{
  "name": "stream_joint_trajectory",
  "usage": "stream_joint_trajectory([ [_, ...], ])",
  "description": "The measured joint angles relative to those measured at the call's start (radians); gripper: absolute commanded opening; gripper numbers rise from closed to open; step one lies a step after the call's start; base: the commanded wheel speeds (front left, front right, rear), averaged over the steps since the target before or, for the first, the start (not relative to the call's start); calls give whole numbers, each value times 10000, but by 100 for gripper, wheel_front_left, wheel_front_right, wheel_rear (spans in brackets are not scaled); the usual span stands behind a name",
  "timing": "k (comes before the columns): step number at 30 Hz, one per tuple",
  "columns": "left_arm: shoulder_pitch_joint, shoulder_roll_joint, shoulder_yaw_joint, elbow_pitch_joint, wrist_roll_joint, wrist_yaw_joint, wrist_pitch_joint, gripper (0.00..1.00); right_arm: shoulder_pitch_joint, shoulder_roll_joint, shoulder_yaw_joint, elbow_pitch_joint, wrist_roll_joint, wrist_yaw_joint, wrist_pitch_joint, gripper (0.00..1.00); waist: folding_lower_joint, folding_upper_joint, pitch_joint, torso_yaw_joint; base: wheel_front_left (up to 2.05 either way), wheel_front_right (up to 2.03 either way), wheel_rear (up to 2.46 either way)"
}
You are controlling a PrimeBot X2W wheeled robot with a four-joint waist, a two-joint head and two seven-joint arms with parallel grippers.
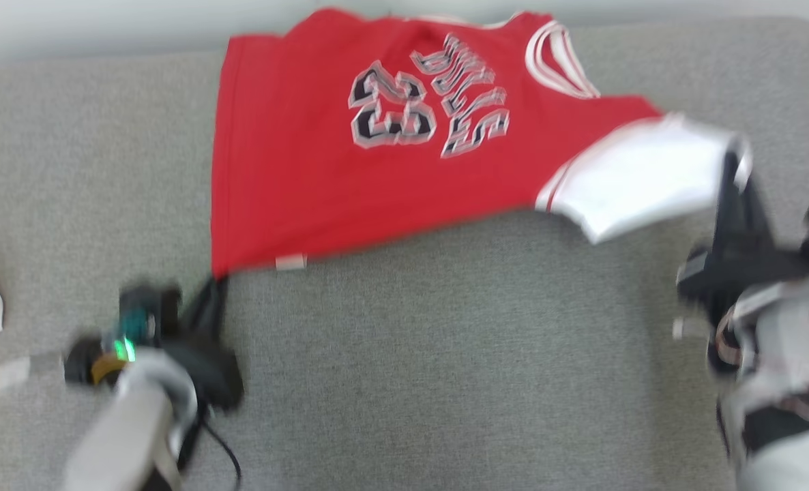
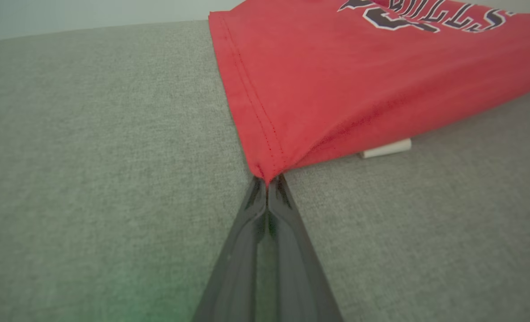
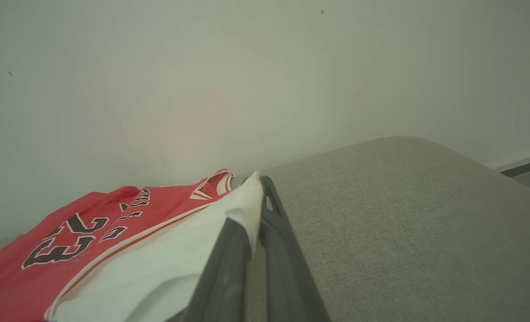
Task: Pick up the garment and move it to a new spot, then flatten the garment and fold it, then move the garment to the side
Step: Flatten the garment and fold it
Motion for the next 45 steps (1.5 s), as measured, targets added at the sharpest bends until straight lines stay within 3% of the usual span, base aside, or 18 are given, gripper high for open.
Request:
stream_joint_trajectory([
  [8, 1764, -198, -184, 217, -825, 0, -251, 0, 2646, 556, -491, -115, 13, 0, 0, 0, -2, -4, -877, -143, 0, 0, 0],
  [19, 4523, -372, 754, -543, -629, -8, -244, 0, 5248, 1126, -813, -153, -261, 0, -2, 0, -3, -4, -2418, -164, 0, 0, 0],
  [34, 7284, -1030, 2316, -1534, 67, 84, -186, 0, 7599, 1381, -573, -424, -334, 0, -2, 0, 0, -2, -3611, -31, 0, 0, 0],
  [40, 7675, -1198, 2886, -1894, 497, 75, -173, 0, 7945, 1469, -535, -807, -203, 0, -2, 0, 0, -1, -3613, -50, 0, 0, 0],
  [45, 7560, -1256, 3492, -3124, 1076, 73, -146, 0, 7615, 1488, -441, -1816, 59, -2, -2, 0, 2, -1, -3355, -39, 0, 0, 0],
])
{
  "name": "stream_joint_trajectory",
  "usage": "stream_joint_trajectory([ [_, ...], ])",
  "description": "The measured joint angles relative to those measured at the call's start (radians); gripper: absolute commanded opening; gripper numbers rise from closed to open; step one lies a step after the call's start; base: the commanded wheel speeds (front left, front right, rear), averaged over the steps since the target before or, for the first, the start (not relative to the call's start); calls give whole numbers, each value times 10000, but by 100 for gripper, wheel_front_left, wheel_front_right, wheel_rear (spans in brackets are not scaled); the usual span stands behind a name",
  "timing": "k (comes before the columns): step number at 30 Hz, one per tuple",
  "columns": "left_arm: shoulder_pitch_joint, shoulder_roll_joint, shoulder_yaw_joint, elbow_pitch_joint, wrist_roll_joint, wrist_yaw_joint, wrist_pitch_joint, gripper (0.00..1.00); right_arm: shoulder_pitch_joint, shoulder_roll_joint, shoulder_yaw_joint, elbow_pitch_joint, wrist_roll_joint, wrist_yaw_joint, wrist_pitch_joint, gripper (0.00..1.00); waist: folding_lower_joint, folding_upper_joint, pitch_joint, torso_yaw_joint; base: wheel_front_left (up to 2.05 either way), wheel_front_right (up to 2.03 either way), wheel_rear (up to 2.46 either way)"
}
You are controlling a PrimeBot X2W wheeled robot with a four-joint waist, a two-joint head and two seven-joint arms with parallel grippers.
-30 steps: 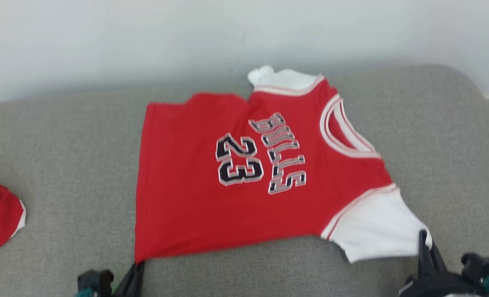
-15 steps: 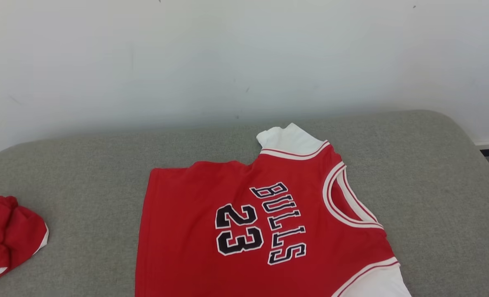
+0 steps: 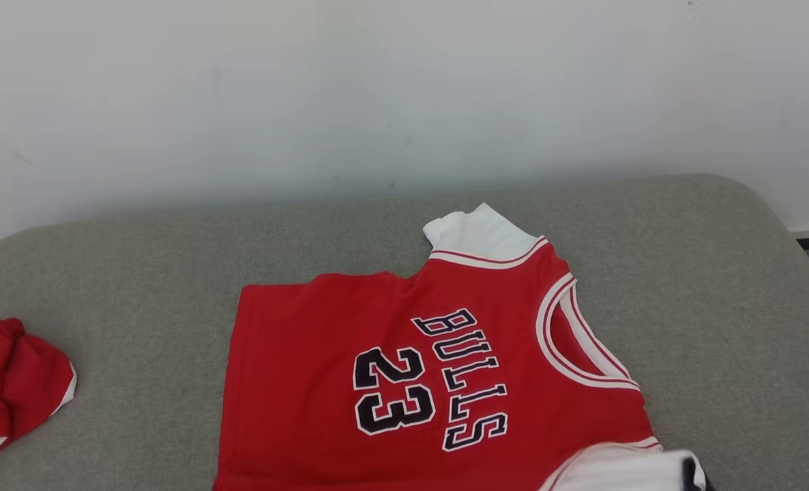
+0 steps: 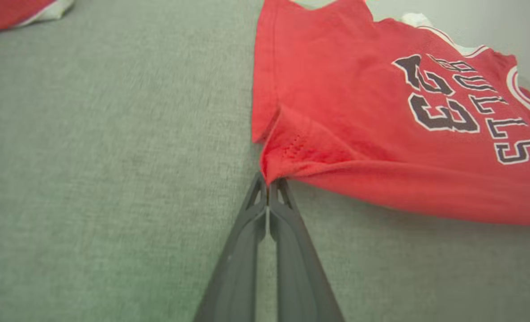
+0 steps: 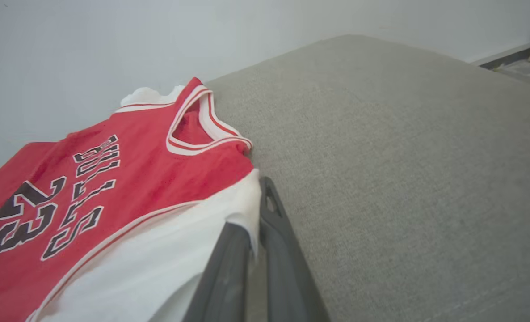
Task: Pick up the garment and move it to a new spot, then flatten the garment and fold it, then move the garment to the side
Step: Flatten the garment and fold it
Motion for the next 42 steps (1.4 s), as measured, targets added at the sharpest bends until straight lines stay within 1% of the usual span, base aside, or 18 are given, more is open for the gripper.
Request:
stream_joint_trajectory([
  [4, -302, -79, 305, -1185, 558, -48, 0, 0, -675, -148, 460, -669, -94, 0, -4, 0, 1, 0, 292, 5, 0, 0, 0],
  [7, -539, -90, 355, -1367, 771, -50, 0, 0, -1250, -232, 591, -790, -56, 0, -4, 0, 1, 0, 531, 20, 0, 0, 0],
  [10, -1142, -84, 274, -1398, 851, -65, 0, 0, -2026, -259, 656, -623, -56, 0, -2, 0, 1, 1, 798, 51, 0, 0, 0],
  [16, -2286, -79, 36, -723, 1024, -65, 0, 0, -3564, -460, 677, 456, -251, 0, -23, 0, 2, 1, 1365, 168, 0, 0, 0],
  [21, -3084, -119, 71, -213, 1124, -67, 0, 0, -4567, -552, 506, 982, -395, 0, -23, 0, 2, 1, 1803, 313, 0, 0, 0],
  [25, -3461, -221, 161, 151, 1342, -67, 0, 0, -4999, -604, 207, 1300, -548, 0, -25, 0, 2, 1, 2098, 417, 0, 0, 0],
  [31, -3932, -318, 268, 548, 1534, -69, 0, 0, -5485, -614, 79, 1639, -842, 0, -25, 0, 2, 1, 2411, 488, 0, 0, 0],
  [38, -4351, -441, 368, 589, 1726, -69, 0, 0, -5915, -502, -150, 1985, -1152, 0, -23, 0, 1, 1, 2708, 504, 0, 0, 0],
  [39, -4378, -451, 384, 587, 1747, -69, 0, 0, -5947, -476, -196, 2004, -1189, 0, -25, 2, 2, 1, 2729, 509, 0, 0, 0],
  [40, -4382, -462, 395, 581, 1799, -71, 0, 12, -5985, -466, -219, 2057, -1275, 0, -25, 56, 1, 1, 2749, 513, 0, 0, 0],
  [41, -4385, -476, 368, 612, 1847, -69, 0, 78, -6013, -458, -234, 2163, -1365, 0, -25, 100, 1, 1, 2766, 515, 0, 0, 0],
  [42, -4383, -510, 380, 625, 1871, -69, 0, 100, -6024, -418, -290, 2245, -1388, 0, -25, 100, 0, 1, 2778, 514, 0, 0, 0],
])
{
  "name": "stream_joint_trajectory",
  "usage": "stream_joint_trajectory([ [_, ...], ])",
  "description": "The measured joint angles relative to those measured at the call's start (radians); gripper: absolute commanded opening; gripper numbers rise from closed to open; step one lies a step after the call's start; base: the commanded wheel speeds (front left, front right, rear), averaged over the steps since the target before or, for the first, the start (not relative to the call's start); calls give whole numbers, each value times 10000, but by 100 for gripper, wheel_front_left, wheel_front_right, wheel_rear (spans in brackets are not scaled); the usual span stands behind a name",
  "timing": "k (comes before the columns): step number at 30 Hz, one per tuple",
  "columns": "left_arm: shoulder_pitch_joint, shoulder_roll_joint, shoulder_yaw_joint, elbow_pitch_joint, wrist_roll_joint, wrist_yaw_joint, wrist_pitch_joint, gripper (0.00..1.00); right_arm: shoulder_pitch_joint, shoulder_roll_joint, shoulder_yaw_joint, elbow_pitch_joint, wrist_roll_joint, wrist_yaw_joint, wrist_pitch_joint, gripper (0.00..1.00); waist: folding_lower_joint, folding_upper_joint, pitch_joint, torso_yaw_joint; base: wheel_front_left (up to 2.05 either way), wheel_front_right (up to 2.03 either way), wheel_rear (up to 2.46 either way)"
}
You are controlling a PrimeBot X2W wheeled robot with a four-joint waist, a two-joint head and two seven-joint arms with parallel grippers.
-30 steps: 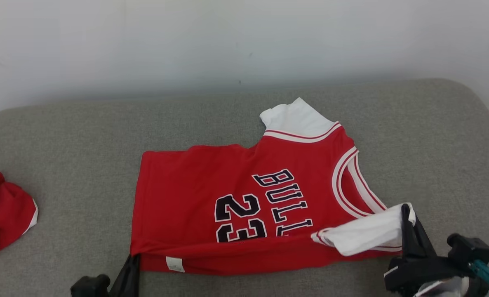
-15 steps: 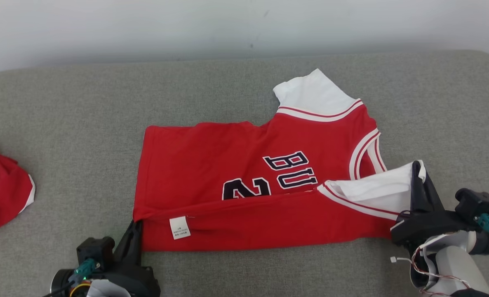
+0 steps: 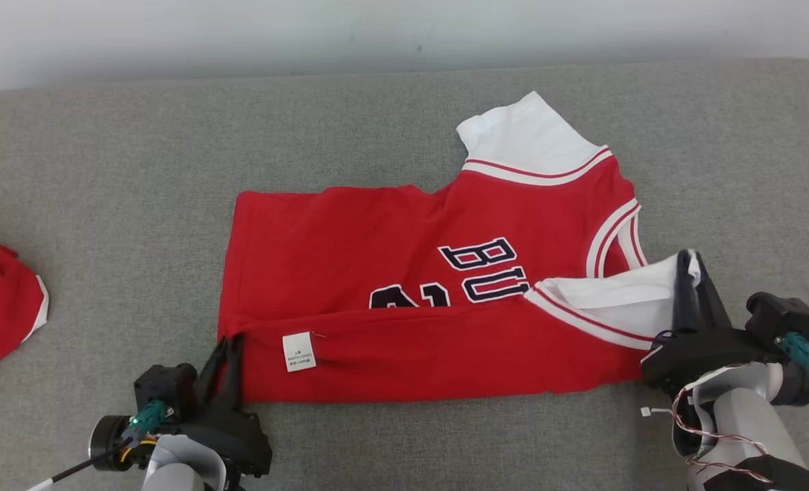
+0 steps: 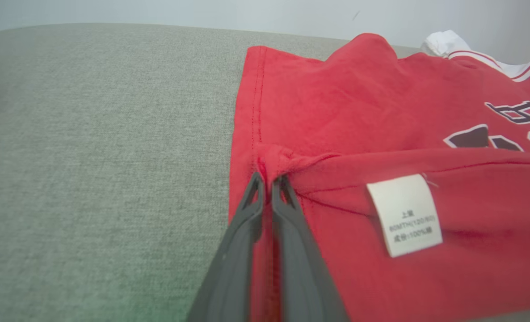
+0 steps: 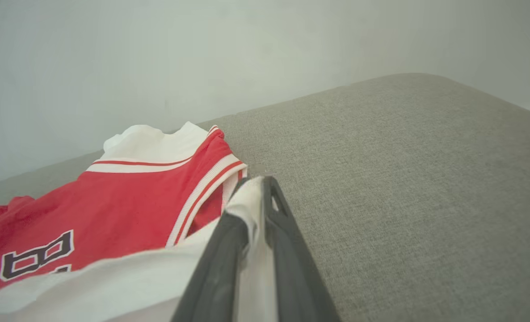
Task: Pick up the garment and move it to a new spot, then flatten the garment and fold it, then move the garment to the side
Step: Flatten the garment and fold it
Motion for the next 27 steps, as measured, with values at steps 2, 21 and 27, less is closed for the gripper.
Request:
stream_joint_trajectory([
  [2, 14, -61, 142, -71, 36, 19, 0, 100, 8, 10, -35, 4, -171, 0, 0, 100, 1, 1, 4, 3, 0, 0, 0],
  [21, 1954, -343, 796, -1513, 165, 433, 0, 100, 2412, 46, 8, -761, 326, 0, 0, 100, -1, -1, -260, -68, 0, 0, 0],
  [27, 1941, -351, 571, -1498, 58, 431, 0, 100, 2321, 29, 272, -100, 355, 0, -12, 96, -1, -1, -224, -2, 0, 0, 0],
])
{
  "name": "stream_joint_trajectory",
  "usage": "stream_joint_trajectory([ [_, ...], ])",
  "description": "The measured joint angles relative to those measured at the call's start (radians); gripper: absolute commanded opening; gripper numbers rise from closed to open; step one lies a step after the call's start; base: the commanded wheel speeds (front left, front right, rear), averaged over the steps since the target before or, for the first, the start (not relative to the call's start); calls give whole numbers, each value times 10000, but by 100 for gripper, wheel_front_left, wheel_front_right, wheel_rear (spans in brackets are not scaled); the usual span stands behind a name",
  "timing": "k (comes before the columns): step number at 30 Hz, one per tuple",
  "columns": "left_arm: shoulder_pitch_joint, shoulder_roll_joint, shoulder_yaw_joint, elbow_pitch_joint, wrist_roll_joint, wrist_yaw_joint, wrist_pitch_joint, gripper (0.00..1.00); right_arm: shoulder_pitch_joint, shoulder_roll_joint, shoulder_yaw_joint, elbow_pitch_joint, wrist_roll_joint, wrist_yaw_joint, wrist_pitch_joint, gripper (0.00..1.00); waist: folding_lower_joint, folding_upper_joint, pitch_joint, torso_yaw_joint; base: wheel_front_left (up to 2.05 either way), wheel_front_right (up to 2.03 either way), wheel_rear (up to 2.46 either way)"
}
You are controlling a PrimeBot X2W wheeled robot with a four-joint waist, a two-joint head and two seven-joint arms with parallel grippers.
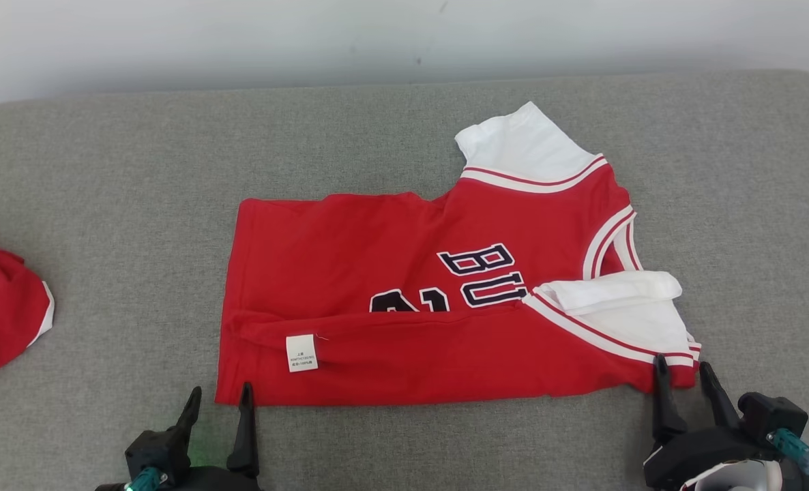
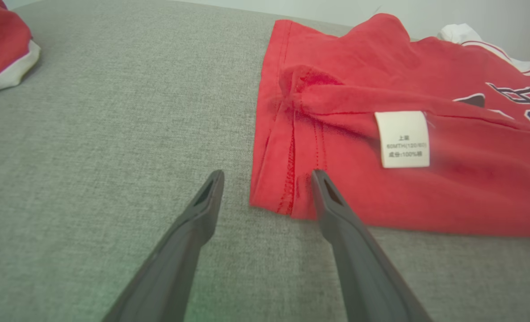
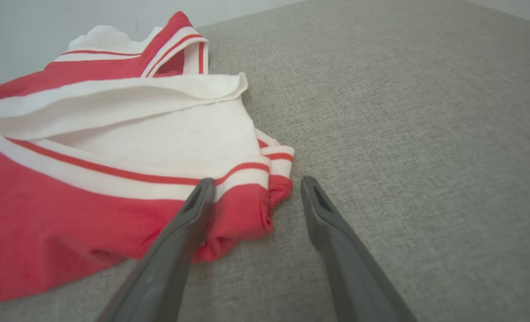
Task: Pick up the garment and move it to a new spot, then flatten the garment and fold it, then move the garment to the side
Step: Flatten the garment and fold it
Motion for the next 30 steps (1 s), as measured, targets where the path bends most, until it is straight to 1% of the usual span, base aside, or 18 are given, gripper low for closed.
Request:
stream_joint_trajectory([
  [1, -17, -2, -29, -6, -8, 0, 0, 100, -59, -27, 33, 90, 8, 0, -6, 96, 0, 0, 3, 15, 0, 0, 0],
  [2, -17, -2, -29, -6, -8, 0, 0, 100, -59, -27, 33, 90, 8, 0, -6, 55, 0, 0, 3, 15, 0, 0, 0],
  [3, -25, -2, -56, -15, -8, 0, 0, 100, -101, -42, 50, 136, 35, 0, -6, 41, 0, 0, 10, 30, 0, 0, 0],
  [4, -29, 0, -65, -21, -21, 0, 0, 100, -143, -44, 63, 167, 79, 0, -6, 0, 0, 0, 16, 41, 0, 0, 0],
  [13, -49, 0, -102, 136, -318, -107, 0, 100, -237, -102, 301, 46, 215, 0, 8, 0, 0, 0, 33, -4, 0, 0, 0],
  [14, -53, 2, -123, 211, -387, -173, 0, 100, -237, -117, 322, 10, 228, 0, 8, 0, 1, -1, 40, -19, 0, 0, 0],
  [25, -387, -4, 4, 744, -711, -161, -13, 100, -240, -132, 472, -159, 345, 0, 8, 0, 1, -1, 177, -183, 0, 0, 0],
  [26, -435, 0, -40, 811, -708, -174, -15, 90, -240, -132, 476, -165, 349, 0, 8, 0, 0, 0, 178, -186, 0, 0, 0],
  [27, -477, 2, -65, 855, -709, -178, -15, 17, -239, -130, 479, -176, 351, 0, 8, 0, 0, -1, 182, -185, 0, 0, 0],
  [28, -496, 2, -82, 871, -711, -186, -15, 0, -238, -130, 481, -188, 355, 0, 8, 0, 0, 0, 182, -180, 0, 0, 0],
  [30, -525, 23, -163, 978, -767, -265, -42, 0, -235, -128, 479, -194, 382, 0, 8, 0, 1, 0, 175, -171, 0, 0, 0],
])
